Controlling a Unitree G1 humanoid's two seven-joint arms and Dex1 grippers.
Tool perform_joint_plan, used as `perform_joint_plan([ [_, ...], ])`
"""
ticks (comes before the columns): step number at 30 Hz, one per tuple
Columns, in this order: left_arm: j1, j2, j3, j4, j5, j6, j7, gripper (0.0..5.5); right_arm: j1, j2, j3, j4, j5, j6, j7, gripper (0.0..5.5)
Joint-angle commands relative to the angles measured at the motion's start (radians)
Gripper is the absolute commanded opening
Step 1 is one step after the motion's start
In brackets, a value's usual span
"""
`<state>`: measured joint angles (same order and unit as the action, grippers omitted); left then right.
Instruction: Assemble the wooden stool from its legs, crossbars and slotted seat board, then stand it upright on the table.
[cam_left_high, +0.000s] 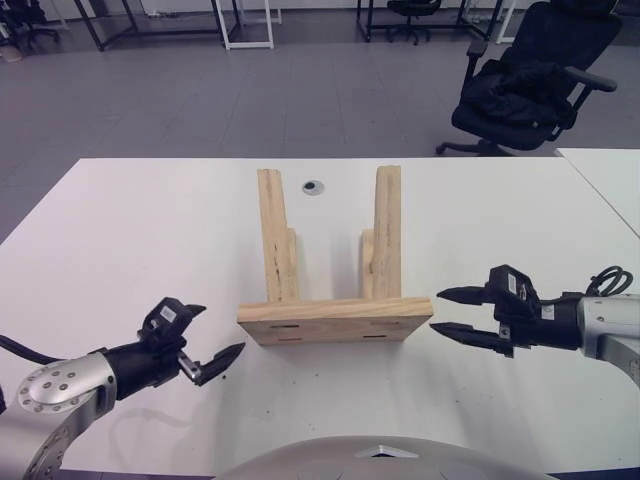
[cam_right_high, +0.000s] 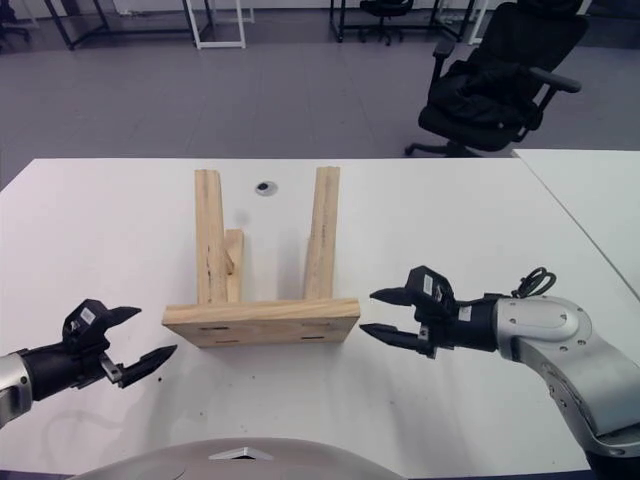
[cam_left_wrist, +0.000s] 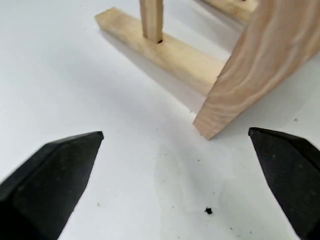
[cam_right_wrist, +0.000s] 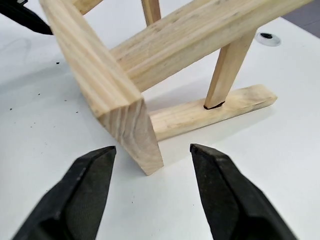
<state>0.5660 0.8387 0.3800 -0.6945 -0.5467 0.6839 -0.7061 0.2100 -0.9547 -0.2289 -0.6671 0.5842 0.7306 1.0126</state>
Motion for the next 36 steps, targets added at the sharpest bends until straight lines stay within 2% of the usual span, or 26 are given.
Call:
perform_joint_plan([
  [1, 0.019, 0.103, -0.030, 0.083, 0.102, -0.101, -0.124, 5.38, 0.081, -0.100, -0.008, 0.064, -0.076, -0.096, 0.108, 2.79],
  [4, -0.088, 0.084, -0.084, 0.128, 0.038, -0.176, -0.247, 5.38, -0.017, -0.073, 0.085, 0.142, -0.118, -0.181, 0.130, 2.79],
  [9, -0.275, 0.074, -0.235, 0.224, 0.052, -0.231, -0.343, 5.38, -0.243, 0.039, 0.292, 0.273, -0.201, -0.298, 0.147, 2.79],
  [10, -0.304, 0.067, -0.264, 0.230, 0.055, -0.235, -0.353, 5.17, -0.277, 0.063, 0.318, 0.288, -0.206, -0.310, 0.149, 2.79],
  [11, -0.323, 0.063, -0.287, 0.230, 0.056, -0.236, -0.361, 5.03, -0.301, 0.078, 0.333, 0.288, -0.196, -0.306, 0.156, 2.79],
  [19, -0.369, 0.045, -0.321, 0.234, 0.068, -0.260, -0.360, 3.76, -0.308, 0.056, 0.346, 0.269, -0.159, -0.273, 0.215, 1.36],
  [23, -0.347, 0.061, -0.318, 0.248, 0.088, -0.285, -0.380, 3.13, -0.292, -0.008, 0.331, 0.298, -0.188, -0.274, 0.248, 1.31],
  [27, -0.343, 0.078, -0.317, 0.260, 0.107, -0.313, -0.409, 2.50, -0.297, -0.042, 0.320, 0.321, -0.190, -0.273, 0.267, 2.01],
  [31, -0.357, 0.088, -0.337, 0.277, 0.127, -0.341, -0.433, 1.83, -0.344, 0.006, 0.341, 0.301, -0.172, -0.254, 0.246, 2.76],
  [36, -0.374, 0.085, -0.365, 0.292, 0.148, -0.365, -0.449, 1.57, -0.402, 0.082, 0.396, 0.280, -0.171, -0.236, 0.219, 3.60],
])
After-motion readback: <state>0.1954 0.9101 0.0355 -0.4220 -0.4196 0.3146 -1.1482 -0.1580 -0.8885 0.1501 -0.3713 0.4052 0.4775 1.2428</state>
